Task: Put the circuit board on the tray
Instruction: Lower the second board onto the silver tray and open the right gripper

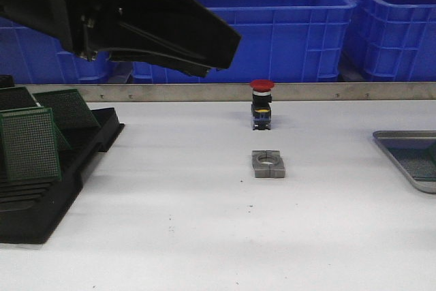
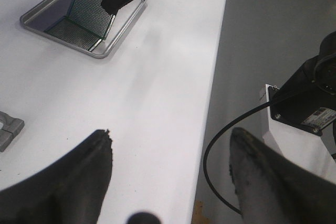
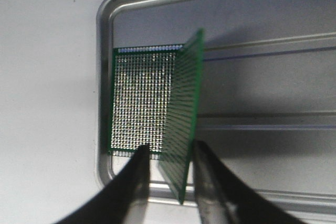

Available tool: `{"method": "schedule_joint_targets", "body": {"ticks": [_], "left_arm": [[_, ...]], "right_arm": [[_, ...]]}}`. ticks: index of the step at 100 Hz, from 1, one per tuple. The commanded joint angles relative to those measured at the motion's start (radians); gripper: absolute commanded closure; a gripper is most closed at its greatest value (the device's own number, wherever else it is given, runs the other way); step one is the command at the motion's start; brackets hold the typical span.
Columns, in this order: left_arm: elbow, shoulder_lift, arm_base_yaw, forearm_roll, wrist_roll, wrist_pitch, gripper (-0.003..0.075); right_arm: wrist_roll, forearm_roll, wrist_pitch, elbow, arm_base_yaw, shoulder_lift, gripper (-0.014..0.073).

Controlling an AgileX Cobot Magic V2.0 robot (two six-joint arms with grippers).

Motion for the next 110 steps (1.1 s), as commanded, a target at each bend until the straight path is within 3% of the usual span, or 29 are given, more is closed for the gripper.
{"method": "schedule_joint_targets", "body": {"ticks": [1,6,20,32,39,57,61,79,110], "left_arm": [[-0.029,-0.028,-0.009,-0.068,0.0,0.03,0.0276],[-0.029,-0.028,-0.009,-0.068,0.0,0.03,0.0276],[-0.029,-0.028,-0.007,-0.068,0.0,0.016,0.0282],[-0.029,-0.03,-0.007,-0.068,0.0,-0.007,0.0341],[-0.029,-0.03,-0.007,-0.068,0.0,-0.024,0.0413],[-0.029,-0.03,-0.007,-0.064,0.0,-0.093,0.0685],[-0.029,-0.03,-0.007,-0.064,0.0,-0.104,0.0736],[-0.029,-0.041,-0.007,-0.064,0.0,-0.194,0.0737],[-0.025,-0.219,-0.007,-0.072,-0.004,-0.524,0.0738]], "right_arm": [[-0.001,0.028,-0.034,-0.026,-0.006,-0.032,0.0111],[-0.001,0.028,-0.058,-0.026,-0.006,-0.036,0.0073],[-0.007,0.028,-0.101,-0.026,-0.006,-0.085,0.0081],[-0.051,0.028,-0.099,-0.026,-0.006,-0.16,0.01],[-0.074,0.028,-0.082,-0.026,-0.006,-0.212,0.0202],[-0.124,0.028,-0.03,-0.003,-0.006,-0.352,0.0674],[-0.136,0.031,-0.018,0.007,-0.005,-0.387,0.0656],[-0.149,0.038,-0.059,0.084,0.044,-0.557,0.0655],[-0.186,0.044,-0.321,0.324,0.24,-0.914,0.0655]]}}
